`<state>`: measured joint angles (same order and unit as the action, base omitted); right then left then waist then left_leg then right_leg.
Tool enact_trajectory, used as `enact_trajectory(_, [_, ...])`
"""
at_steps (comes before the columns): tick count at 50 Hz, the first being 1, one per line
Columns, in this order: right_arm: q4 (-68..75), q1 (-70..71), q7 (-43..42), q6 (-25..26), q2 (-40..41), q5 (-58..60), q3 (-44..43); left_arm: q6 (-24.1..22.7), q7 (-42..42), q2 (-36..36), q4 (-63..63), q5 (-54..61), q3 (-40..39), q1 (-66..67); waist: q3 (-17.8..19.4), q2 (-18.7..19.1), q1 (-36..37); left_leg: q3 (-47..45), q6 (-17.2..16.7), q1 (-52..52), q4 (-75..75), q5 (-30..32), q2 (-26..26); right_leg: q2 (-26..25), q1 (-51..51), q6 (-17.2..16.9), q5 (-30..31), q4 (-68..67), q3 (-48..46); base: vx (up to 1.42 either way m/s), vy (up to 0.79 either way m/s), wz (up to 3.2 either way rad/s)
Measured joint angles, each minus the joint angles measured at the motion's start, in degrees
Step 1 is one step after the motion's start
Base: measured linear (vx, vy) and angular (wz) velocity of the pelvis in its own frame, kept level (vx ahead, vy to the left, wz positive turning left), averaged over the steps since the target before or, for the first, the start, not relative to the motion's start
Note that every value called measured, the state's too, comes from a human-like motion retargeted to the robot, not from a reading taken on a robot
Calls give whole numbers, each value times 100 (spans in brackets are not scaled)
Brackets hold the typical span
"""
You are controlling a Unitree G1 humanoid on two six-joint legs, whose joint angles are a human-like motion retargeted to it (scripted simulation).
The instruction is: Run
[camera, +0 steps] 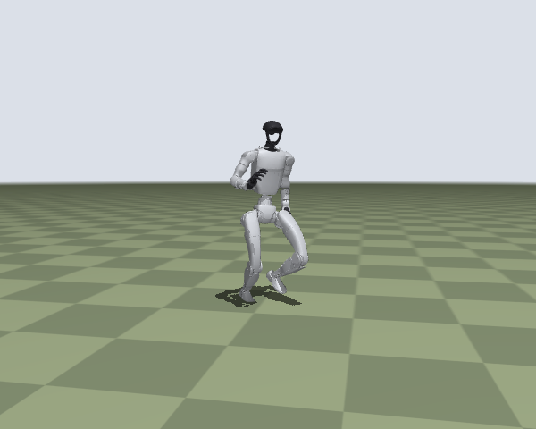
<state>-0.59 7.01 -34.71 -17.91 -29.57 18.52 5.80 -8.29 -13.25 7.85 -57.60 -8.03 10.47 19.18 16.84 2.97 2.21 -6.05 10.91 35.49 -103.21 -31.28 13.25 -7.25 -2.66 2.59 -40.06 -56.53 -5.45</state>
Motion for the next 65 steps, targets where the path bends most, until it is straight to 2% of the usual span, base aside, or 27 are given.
enact_trajectory(2, [196, -308, -13, 80, 55, -75, -4, -109, -21, 150, 435, 74, 19, 52, -178, -68, 4, -192, -78, -214, 687, 8, -111, 120, -23, -248, 516, 72, -60, 17, 2, 10])
enact_trajectory(5, [1068, -922, 113, 161, 223, -99, 249, -317, -221, 405, 1497, 336, 63, -96, -386, -184, -93, -482, -294, -886, 2115, 75, -552, 415, -217, -858, 1853, -355, -113, 14, 6, 36])
enact_trajectory(8, [2178, -1422, 319, 254, 363, -44, 458, -574, -631, 652, 2970, 668, 45, -519, -433, -411, -322, -598, -444, -1604, 3362, 172, -1281, 1137, -630, -1069, 2467, -1638, -236, 10, 7, 59])
enact_trajectory(10, [2716, -1707, 448, 368, 406, 16, 462, -742, -920, 843, 3954, 736, -97, -949, -402, -561, -509, -527, -344, -1996, 3780, -35, -1731, 1594, -937, -1069, 2535, -2700, -246, 10, 7, 50])
enact_trajectory(13, [3145, -2074, 554, 593, 432, 251, 315, -901, -1435, 1246, 5105, 373, -512, -1869, -235, -684, -844, -299, 158, -2297, 3699, -1164, -2151, 1980, -1492, -1002, 2381, -4311, -70, 9, 5, 32])
enact_trajectory(15, [3268, -2085, 604, 704, 459, 453, 182, -778, -1837, 1521, 5563, -59, -765, -2651, -75, -792, -1080, -198, 409, -2342, 3682, -1672, -2362, 2137, -2027, -975, 2329, -5040, 160, 7, 1, 24])
enact_trajectory(18, [3049, -2076, 719, 664, 420, 378, 240, -648, -1872, 1564, 5452, -176, -714, -3091, -144, -649, -1366, -3, 364, -2442, 3999, -1539, -2453, 2114, -2585, -782, 2137, -4930, 222, 12, 2, 19])
enact_trajectory(23, [1894, -1971, 1131, 241, 419, -192, 508, -720, -825, 1115, 4322, 160, 25, -2245, -502, -233, -1542, -174, -527, -2403, 3803, 377, -1661, 1429, -2390, -788, 2153, -2718, -73, 10, -6, 41])
enact_trajectory(25, [1299, -1862, 1155, 121, 470, -372, 481, -696, -396, 953, 3797, 273, 307, -1798, -563, -38, -1376, -192, -628, -2050, 2803, 880, -1156, 940, -2063, -808, 2130, -1842, -136, 1, -9, 27])
enact_trajectory(27, [605, -1598, 990, 40, 427, -379, 256, -613, -147, 859, 3355, 370, 400, -1403, -552, 140, -1091, -181, -389, -1686, 1600, 944, -572, 486, -1631, -671, 1871, -1185, -145, 1, -9, 12])
enact_trajectory(30, [-235, -927, 607, 8, 191, -52, -195, -486, 1, 807, 2953, 383, 249, -803, -425, 189, -627, -102, 60, -1143, 131, 509, -12, 83, -1090, -155, 661, -775, 15, 1, -8, 0])
enact_trajectory(32, [-570, -369, 350, 97, -42, 247, -471, -452, 51, 806, 2903, 328, 78, -434, -283, 197, -347, -51, 254, -701, -246, 127, 100, -44, -851, 100, -14, -644, 98, 1, -3, 2])
enact_trajectory(33, [-661, -104, 241, 172, -142, 315, -568, -464, 109, 824, 2985, 298, 0, -272, -246, 184, -224, -74, 304, -470, -173, -8, 61, -41, -746, 121, -150, -542, 111, 5, 0, 26])
enact_trajectory(35, [-695, 114, 159, 239, -210, 211, -604, -517, 284, 892, 3301, 365, -102, 51, -326, 91, -22, -306, 313, -182, 505, -238, -156, 95, -547, -103, 36, -329, 110, 7, 7, 38])
enact_trajectory(38, [-334, -334, 429, 162, -72, -117, -370, -583, 509, 1025, 3974, 691, -122, 312, -647, -219, 95, -765, 41, -327, 2510, -425, -953, 650, -399, -813, 1131, -438, 53, 8, 12, 63])
enact_trajectory(40, [130, -781, 683, 142, 85, -214, -131, -608, 429, 1020, 4406, 897, -79, 242, -801, -485, 7, -927, -84, -609, 3672, -346, -1616, 1152, -446, -1170, 1856, -979, 35, 2, 10, 95])
enact_trajectory(42, [751, -1230, 944, 214, 266, -202, 142, -684, 149, 978, 4831, 886, -43, -84, -829, -694, -129, -856, 54, -903, 3994, -467, -2134, 1575, -584, -1293, 2361, -1907, 45, 0, 7, 86])
enact_trajectory(45, [1855, -1874, 1289, 500, 604, -80, 529, -775, -480, 1014, 5410, 517, -70, -962, -717, -913, -358, -543, 409, -1278, 3695, -1301, -2560, 2093, -1028, -1147, 2616, -3621, 79, -1, -2, 55])
enact_trajectory(47, [2584, -2081, 1475, 637, 828, 6, 689, -638, -1024, 1174, 5623, 65, -133, -1894, -617, -1075, -613, -366, 409, -1557, 3751, -1669, -2684, 2365, -1707, -919, 2428, -4478, 226, -3, -6, 43])
enact_trajectory(50, [2868, -2545, 1738, 590, 795, -110, 801, -531, -1339, 1303, 5783, -138, -232, -2853, -664, -968, -1105, -140, 409, -2218, 4228, -1642, -2804, 2416, -2718, -674, 1944, -4757, 385, 2, 7, 30])
enact_trajectory(52, [2551, -2786, 1791, 430, 604, -386, 742, -645, -1269, 1328, 5780, -70, -237, -3043, -737, -607, -1379, -57, 183, -2768, 4638, -1261, -2546, 2064, -3165, -688, 1801, -4010, 243, 9, 8, 7])
enact_trajectory(55, [1936, -2964, 1777, 196, 440, -860, 598, -960, -942, 1312, 5627, 82, 52, -2845, -917, -131, -1623, -21, -596, -3156, 4625, -129, -1844, 1278, -3416, -835, 1825, -2194, -44, 5, -8, 2])
enact_trajectory(57, [1514, -2884, 1694, 85, 402, -1089, 510, -1066, -632, 1281, 5405, 192, 369, -2542, -986, 184, -1545, -23, -852, -3064, 3844, 551, -1263, 643, -3299, -899, 1952, -1190, -148, -2, -10, -21])
enact_trajectory(58, [1291, -2768, 1610, 40, 382, -1146, 476, -1063, -478, 1258, 5274, 248, 498, -2356, -999, 327, -1465, -31, -856, -2966, 3299, 755, -956, 379, -3183, -851, 1951, -918, -211, -5, -9, -27])
enact_trajectory(61, [676, -2147, 1282, -76, 286, -1032, 307, -849, -222, 1176, 4826, 290, 688, -1646, -923, 425, -1116, -128, -447, -2559, 1396, 795, -246, -19, -2742, -343, 1144, -1068, -209, -5, -8, -21])
enact_trajectory(63, [357, -1493, 983, 14, 133, -769, 85, -637, -152, 1127, 4506, 254, 592, -1227, -729, 473, -808, -21, -59, -2040, 203, 388, 176, -252, -2354, 89, 303, -1185, -154, -3, -10, -2])
enact_trajectory(65, [157, -826, 705, 132, -36, -459, -129, -480, -119, 1058, 4294, 198, 404, -809, -542, 482, -465, 60, 344, -1388, -491, -149, 380, -403, -1942, 329, -322, -1158, -25, -2, -7, 13])
